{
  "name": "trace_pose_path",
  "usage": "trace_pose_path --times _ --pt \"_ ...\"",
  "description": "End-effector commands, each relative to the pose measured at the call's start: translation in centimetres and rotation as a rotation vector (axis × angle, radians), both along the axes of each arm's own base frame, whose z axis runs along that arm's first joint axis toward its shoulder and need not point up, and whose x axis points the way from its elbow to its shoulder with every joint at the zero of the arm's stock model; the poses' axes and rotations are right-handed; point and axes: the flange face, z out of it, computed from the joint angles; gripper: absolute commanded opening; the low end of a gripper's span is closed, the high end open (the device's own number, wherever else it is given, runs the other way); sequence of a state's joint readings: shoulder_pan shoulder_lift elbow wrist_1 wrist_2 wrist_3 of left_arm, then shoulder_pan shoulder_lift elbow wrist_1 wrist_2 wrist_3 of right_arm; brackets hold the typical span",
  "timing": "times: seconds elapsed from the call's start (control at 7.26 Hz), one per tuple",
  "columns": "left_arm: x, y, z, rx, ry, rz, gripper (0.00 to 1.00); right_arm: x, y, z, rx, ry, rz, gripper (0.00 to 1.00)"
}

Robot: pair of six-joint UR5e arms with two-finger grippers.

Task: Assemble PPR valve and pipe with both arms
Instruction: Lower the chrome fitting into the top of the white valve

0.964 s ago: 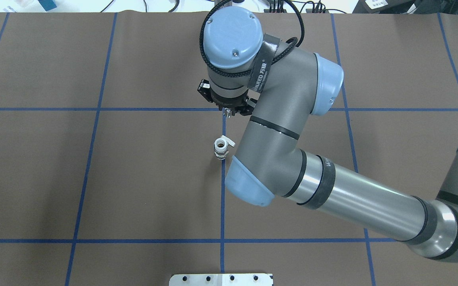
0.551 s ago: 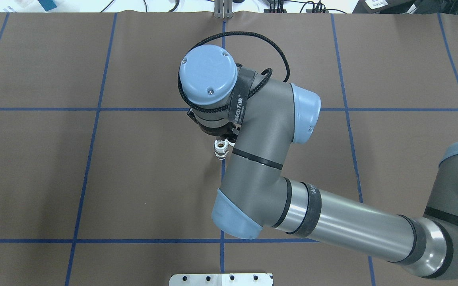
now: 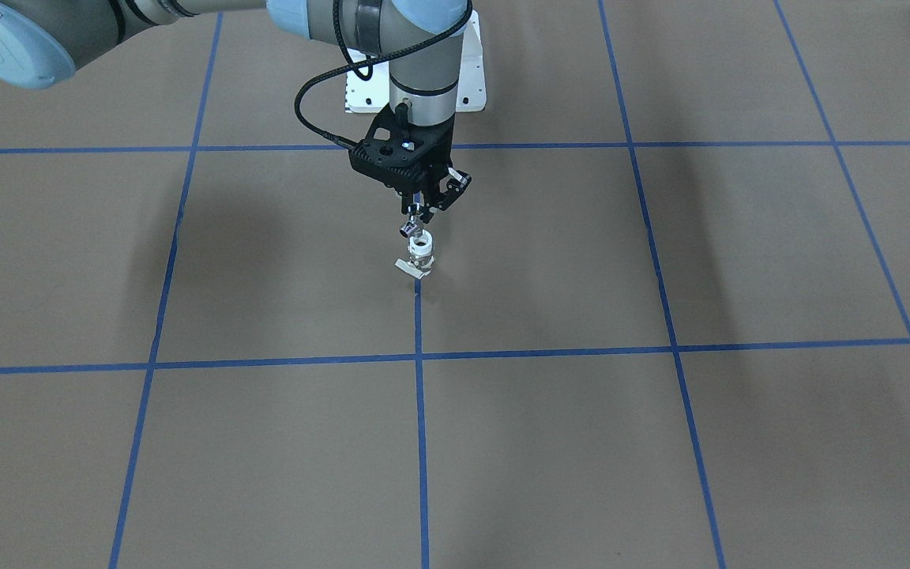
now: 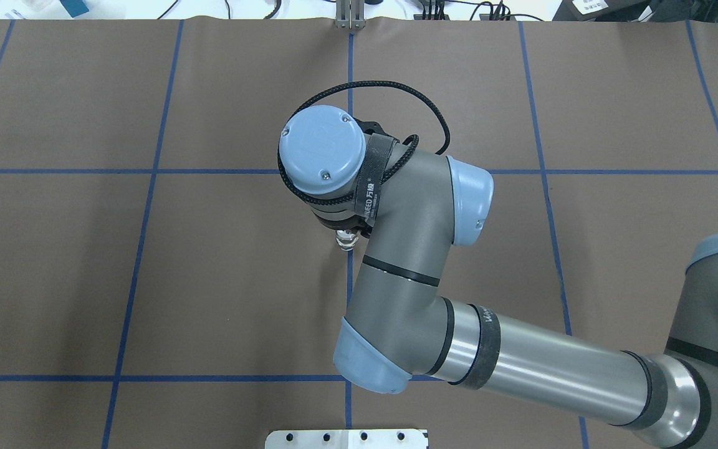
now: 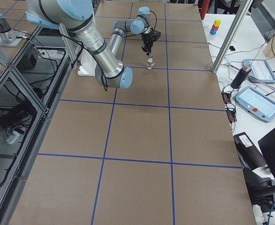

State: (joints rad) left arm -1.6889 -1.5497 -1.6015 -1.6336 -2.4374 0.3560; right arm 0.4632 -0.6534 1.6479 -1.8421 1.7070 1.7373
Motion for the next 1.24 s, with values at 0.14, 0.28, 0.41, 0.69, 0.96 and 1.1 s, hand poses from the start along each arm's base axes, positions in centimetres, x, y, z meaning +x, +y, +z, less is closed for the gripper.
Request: trace_pose_path --times 0.14,0.28,0.41,0.69,0.96,1.1 --pt "0.0 0.0 0.0 0.000 0.000 0.000 1.00 -0.3 -0.2 0.1 0.026 -0.013 0.009 0.00" --pt "0.0 0.0 0.0 0.000 0.000 0.000 1.00 -0.3 -0.1 0.1 0.025 -0.013 0.008 0.00" --pt "0.0 0.0 0.0 0.000 0.000 0.000 1.00 -0.3 -0.2 0.1 0.027 -0.012 0.008 0.00" --pt "0.0 0.0 0.0 0.000 0.000 0.000 1.00 -0.5 -0.3 0.2 0.034 -0.020 0.011 0.00" --pt "0.0 0.0 0.0 -0.001 -0.001 0.000 1.00 -1.0 -0.4 0.9 0.031 -0.005 0.011 0.00" --pt "0.0 0.0 0.0 0.000 0.000 0.000 1.00 -1.2 -0.1 1.1 0.029 -0.001 0.007 0.00"
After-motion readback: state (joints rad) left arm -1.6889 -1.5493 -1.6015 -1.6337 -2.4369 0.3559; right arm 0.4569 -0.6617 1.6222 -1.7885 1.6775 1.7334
